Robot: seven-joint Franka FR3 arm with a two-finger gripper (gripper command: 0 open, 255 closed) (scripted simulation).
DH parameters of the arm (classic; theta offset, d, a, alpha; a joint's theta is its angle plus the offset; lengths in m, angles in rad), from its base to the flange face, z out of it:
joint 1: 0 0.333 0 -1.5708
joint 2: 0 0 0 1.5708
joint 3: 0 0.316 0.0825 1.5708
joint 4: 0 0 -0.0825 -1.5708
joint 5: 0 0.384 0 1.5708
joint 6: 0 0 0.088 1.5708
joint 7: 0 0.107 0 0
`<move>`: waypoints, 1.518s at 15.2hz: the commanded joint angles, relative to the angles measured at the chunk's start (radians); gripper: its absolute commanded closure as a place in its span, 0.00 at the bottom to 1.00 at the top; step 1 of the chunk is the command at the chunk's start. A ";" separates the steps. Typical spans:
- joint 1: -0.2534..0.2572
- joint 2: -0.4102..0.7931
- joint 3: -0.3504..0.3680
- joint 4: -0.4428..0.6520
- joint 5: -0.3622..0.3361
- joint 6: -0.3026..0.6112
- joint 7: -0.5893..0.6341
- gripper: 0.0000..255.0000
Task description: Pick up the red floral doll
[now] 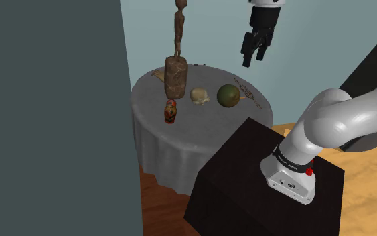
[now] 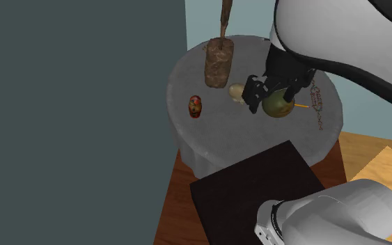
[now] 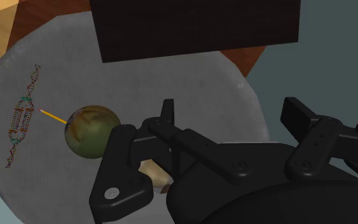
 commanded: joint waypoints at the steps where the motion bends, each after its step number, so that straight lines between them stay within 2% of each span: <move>1: 0.000 0.000 0.000 0.000 0.000 0.000 0.000 0.00; 7: 0.005 0.166 0.010 -0.038 0.024 0.212 0.014 0.00; 12: 0.009 0.333 0.019 -0.029 0.042 0.379 0.022 0.00; 23: 0.020 0.750 0.035 0.118 0.073 0.667 0.032 0.00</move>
